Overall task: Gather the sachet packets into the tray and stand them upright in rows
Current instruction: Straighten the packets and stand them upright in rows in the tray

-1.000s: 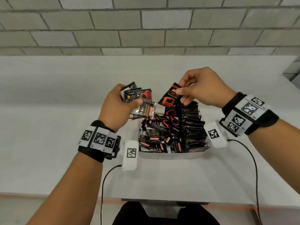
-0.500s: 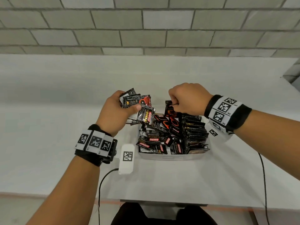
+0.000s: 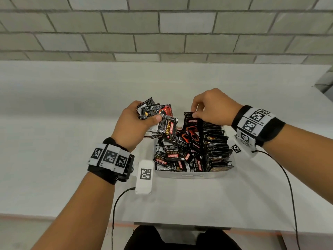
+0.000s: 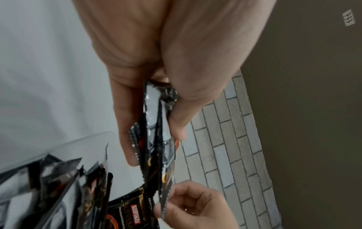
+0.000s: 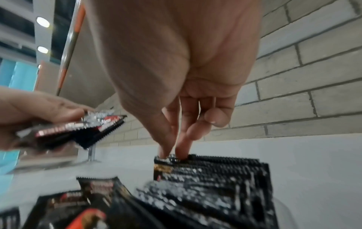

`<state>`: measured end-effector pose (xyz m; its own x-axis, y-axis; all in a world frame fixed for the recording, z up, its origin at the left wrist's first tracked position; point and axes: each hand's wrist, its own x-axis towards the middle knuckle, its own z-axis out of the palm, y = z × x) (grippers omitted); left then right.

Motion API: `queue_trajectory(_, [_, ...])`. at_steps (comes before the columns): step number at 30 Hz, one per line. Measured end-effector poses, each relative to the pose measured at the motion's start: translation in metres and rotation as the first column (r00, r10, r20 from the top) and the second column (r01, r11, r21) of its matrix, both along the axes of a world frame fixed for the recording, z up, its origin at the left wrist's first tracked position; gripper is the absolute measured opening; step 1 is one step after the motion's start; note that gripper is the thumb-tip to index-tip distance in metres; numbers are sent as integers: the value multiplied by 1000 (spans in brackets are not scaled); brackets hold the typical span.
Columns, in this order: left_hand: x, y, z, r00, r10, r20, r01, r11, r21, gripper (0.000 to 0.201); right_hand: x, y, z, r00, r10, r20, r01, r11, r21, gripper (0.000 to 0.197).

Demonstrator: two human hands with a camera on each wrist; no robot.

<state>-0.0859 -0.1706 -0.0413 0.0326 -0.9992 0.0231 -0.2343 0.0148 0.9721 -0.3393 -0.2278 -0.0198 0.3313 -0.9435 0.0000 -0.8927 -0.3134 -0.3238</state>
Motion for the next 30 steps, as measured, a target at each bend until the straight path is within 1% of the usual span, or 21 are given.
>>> queue_trajectory(2, [-3,0,-1,999,0,-54,1,1000,21,41,4,14,10,988,14,151,-9,999,-34,22])
queue_trajectory(4, [-6,2,1,982,-17,-189,27,998,54,38,15,34,25,949,47,312,-46,999,-8,31])
queue_trajectory(5, [-8,2,2,962,-31,-271,54,996,78,37,21,41,30,932,66,356,-78,997,18,33])
queue_trajectory(7, [-12,4,6,901,-48,-431,110,987,120,41,30,50,35,920,103,377,-133,990,52,42])
queue_trajectory(9, [-16,6,12,851,-57,-523,154,977,145,43,32,49,34,906,92,414,-131,989,68,49])
queue_trajectory(11, [-17,8,16,832,-49,-552,182,965,188,42,31,45,32,886,56,461,-114,989,99,50])
queue_trajectory(13, [-16,11,17,816,-52,-576,229,944,239,40,29,44,30,881,42,472,-116,985,129,45])
queue_trajectory(17, [-11,18,16,772,-113,-625,383,868,316,48,24,45,28,889,-3,457,-75,985,152,31])
queue_trajectory(21, [-12,23,12,758,-147,-635,449,824,345,52,19,51,27,905,5,426,-98,976,196,27])
queue_trajectory(25, [-14,24,14,764,-167,-624,462,816,348,27,14,54,28,897,32,441,-139,968,211,29])
queue_trajectory(28, [-15,24,13,769,-172,-615,451,829,331,29,8,54,30,888,34,458,-140,970,198,28])
queue_trajectory(30, [-17,23,12,779,-180,-600,435,845,311,31,4,55,31,858,12,514,-105,983,152,22])
